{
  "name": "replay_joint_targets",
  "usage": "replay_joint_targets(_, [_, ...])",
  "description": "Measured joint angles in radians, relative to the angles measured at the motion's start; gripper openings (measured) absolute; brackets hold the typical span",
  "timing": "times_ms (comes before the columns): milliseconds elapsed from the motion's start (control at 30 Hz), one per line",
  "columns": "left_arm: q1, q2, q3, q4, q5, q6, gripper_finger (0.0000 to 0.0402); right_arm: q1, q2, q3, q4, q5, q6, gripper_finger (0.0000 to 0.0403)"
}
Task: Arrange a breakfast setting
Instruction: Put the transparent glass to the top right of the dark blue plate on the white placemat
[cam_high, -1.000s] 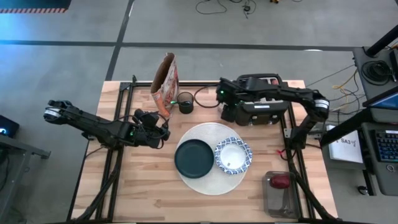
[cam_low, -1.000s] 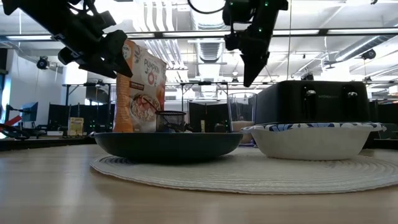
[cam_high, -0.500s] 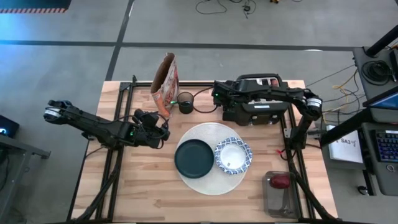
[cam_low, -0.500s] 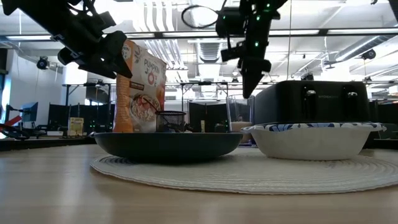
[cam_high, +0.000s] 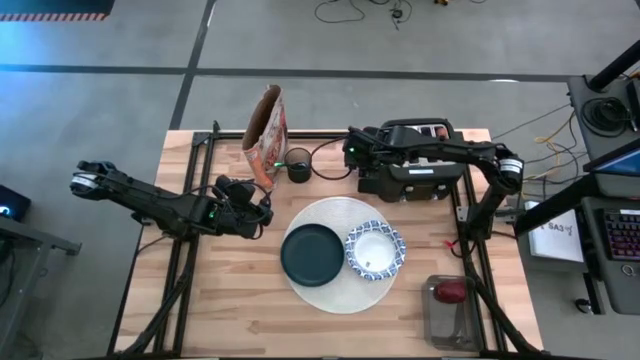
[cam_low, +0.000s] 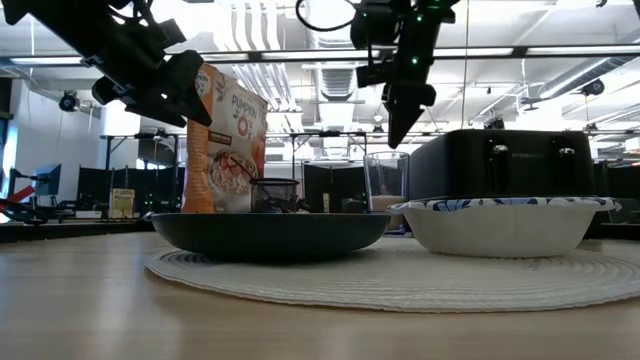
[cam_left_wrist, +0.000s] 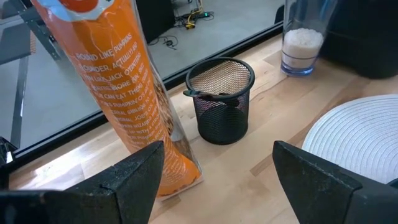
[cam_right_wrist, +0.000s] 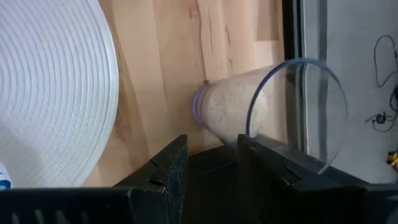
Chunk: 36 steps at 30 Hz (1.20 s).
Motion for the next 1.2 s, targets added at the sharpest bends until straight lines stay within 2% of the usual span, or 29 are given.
replay_joint_targets(367, [0.0, 0.0, 0.0, 0.001, 0.0, 0.0, 0.0283, -0.035, 0.039, -0.002, 0.11, 0.008, -0.014, 0.0127])
replay_joint_targets(733, [0.0, 0.001, 0.0, 0.001, 0.0, 0.0, 0.0283, -0.057, 0.117, -0.002, 0.089, -0.022, -0.026, 0.0122])
replay_joint_targets(900, [0.0, 0.001, 0.0, 0.0, 0.0, 0.0, 0.0283, -0.057, 0.116, -0.002, 0.078, -0.045, -0.026, 0.0091])
replay_joint_targets(1100, [0.0, 0.002, 0.0, 0.001, 0.0, 0.0, 0.0283, -0.057, 0.115, -0.002, 0.05, -0.062, -0.027, 0.0022])
replay_joint_targets(1200, [0.0, 0.002, 0.0, 0.001, 0.0, 0.0, 0.0283, -0.056, 0.115, -0.003, 0.035, -0.075, -0.035, 0.0011])
